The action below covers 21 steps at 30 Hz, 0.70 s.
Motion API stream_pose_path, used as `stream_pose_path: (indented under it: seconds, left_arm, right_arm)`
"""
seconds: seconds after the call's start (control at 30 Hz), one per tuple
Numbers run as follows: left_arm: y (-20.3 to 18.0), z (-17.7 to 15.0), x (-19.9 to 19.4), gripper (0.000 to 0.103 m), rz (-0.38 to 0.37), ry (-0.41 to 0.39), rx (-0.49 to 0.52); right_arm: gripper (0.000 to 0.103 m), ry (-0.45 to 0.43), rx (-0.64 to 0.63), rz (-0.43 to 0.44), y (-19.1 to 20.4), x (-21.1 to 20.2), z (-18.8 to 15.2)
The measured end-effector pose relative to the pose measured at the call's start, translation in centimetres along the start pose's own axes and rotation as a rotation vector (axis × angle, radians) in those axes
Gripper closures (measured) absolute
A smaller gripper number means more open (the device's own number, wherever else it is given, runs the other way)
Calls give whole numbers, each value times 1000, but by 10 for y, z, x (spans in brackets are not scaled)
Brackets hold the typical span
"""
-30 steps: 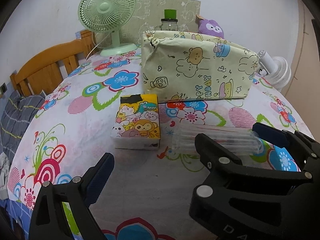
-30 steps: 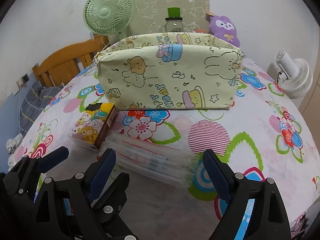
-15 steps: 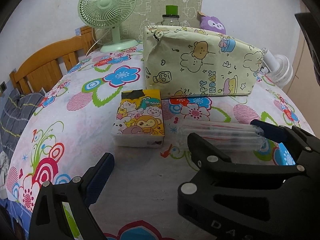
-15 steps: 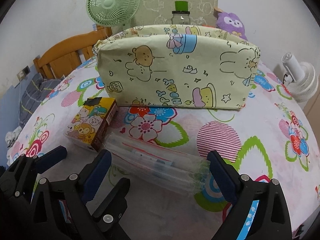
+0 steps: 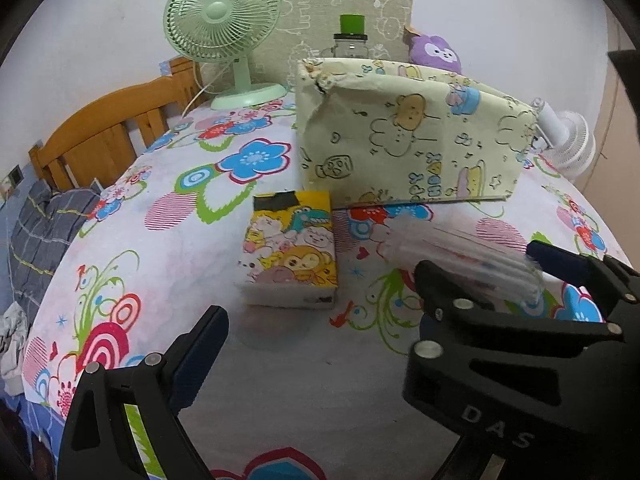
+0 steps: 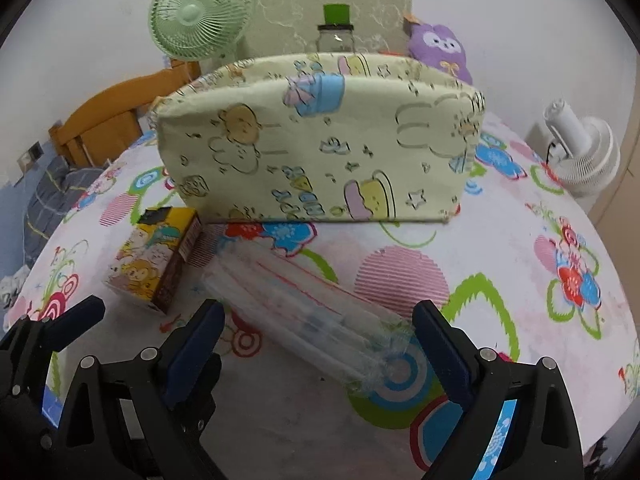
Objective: Organize soft objects
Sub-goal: 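Lower both tools toward the cartoon tissue pack and clear plastic bag, then grasp the cartoon tissue pack with the left tool while the right tool grasps the clear plastic bag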
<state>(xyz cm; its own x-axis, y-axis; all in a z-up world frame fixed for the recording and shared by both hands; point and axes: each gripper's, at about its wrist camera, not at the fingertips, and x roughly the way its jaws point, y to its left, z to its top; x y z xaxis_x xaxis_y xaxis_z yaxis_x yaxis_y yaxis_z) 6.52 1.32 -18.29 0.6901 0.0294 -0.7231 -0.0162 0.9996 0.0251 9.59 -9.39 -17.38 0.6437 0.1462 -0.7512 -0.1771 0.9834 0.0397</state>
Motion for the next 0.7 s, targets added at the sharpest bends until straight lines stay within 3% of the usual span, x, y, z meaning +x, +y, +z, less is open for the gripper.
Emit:
stream_pose_path:
  seconds: [0.4, 0.6, 0.7]
  left_arm:
    - [9, 18, 15, 8, 72, 6, 0]
    - [10, 20, 20, 26, 51, 19, -13]
    - [6, 20, 19, 42, 31, 16, -7]
  right_arm:
    - [7, -16, -4, -4, 0, 0, 18]
    - [7, 2, 0, 9, 0, 7, 20]
    - [8, 6, 2, 14, 1, 10, 21]
